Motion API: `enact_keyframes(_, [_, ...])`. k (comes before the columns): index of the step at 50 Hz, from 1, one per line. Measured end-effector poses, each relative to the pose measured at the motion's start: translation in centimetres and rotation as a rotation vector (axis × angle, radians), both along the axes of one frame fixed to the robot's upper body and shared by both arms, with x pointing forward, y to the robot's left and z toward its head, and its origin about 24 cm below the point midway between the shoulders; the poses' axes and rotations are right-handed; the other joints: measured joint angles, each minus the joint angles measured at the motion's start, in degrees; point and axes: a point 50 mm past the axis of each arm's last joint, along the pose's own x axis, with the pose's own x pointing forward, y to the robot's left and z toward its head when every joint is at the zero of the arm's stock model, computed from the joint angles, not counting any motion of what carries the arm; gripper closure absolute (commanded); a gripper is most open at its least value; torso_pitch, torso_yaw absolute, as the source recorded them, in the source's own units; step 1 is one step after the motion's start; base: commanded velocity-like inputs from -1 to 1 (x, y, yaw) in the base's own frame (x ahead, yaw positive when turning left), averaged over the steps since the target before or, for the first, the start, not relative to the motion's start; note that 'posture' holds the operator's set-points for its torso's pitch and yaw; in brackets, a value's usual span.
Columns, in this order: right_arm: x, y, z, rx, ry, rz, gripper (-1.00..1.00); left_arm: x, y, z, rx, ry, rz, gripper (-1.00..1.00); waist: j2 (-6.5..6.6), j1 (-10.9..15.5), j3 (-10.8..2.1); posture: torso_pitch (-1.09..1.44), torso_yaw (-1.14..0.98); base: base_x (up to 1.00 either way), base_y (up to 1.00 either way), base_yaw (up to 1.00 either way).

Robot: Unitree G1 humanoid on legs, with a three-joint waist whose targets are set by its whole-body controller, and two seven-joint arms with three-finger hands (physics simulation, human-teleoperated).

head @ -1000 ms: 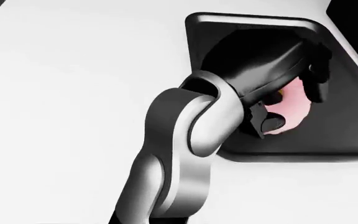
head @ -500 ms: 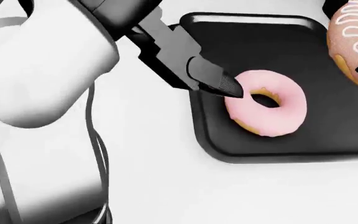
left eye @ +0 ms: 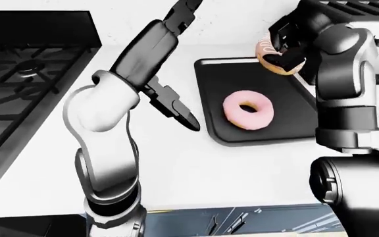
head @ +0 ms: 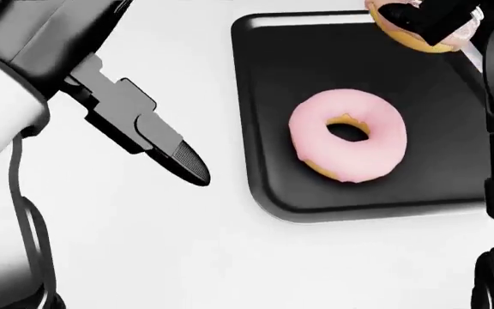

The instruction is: Move the dessert items from the plate to the tray.

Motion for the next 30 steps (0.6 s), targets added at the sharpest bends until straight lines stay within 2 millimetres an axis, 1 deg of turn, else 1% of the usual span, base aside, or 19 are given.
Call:
enact_keyframes(4, [1.3, -0.1, -0.2, 0.001, -0.019, -0.031, 0.99, 0.1, 0.3, -0.2, -0.01, -0.004, -0.004, -1.0, -0.15, 0.2, -0.29, 0.0, 0.0, 0.0, 0.0, 0.0])
enact_keyframes(6, [1.9, -0.1, -0.9, 0.039, -0.024, -0.019, 0.99, 0.3, 0.5, -0.4, -0.011, 0.0, -0.002, -1.0, -0.28, 0.2, -0.46, 0.0, 0.0, 0.0, 0.0, 0.0])
enact_keyframes(10, [2.7, -0.7, -2.4, 0.079, -0.011, -0.026, 1.0, 0.8, 0.7, -1.0, -0.014, 0.008, 0.002, -1.0, -0.36, 0.3, -0.52, 0.0, 0.0, 0.0, 0.0, 0.0])
enact_keyframes(15, [2.8, -1.5, -3.4, 0.08, -0.018, -0.081, 1.0, 0.9, 0.7, -1.4, -0.018, 0.014, 0.001, -1.0, -0.47, 0.4, -0.23, 0.0, 0.0, 0.0, 0.0, 0.0])
enact_keyframes(20, [3.1, -1.2, -4.4, 0.067, -0.013, -0.085, 0.99, 0.8, 0.7, -1.7, -0.017, 0.009, -0.007, -1.0, -0.4, 0.4, -0.44, 0.0, 0.0, 0.0, 0.0, 0.0])
enact_keyframes(24, [3.2, -0.9, -5.6, 0.049, 0.015, -0.081, 1.0, 0.8, 1.0, -1.8, -0.019, 0.01, -0.003, -1.0, -0.48, 0.5, -0.58, 0.0, 0.0, 0.0, 0.0, 0.0])
enact_keyframes(30, [3.3, -1.0, -7.4, 0.042, 0.064, -0.096, 1.0, 1.0, 1.0, -2.3, -0.019, 0.018, -0.002, -1.0, -0.58, 0.7, -0.55, 0.0, 0.0, 0.0, 0.0, 0.0])
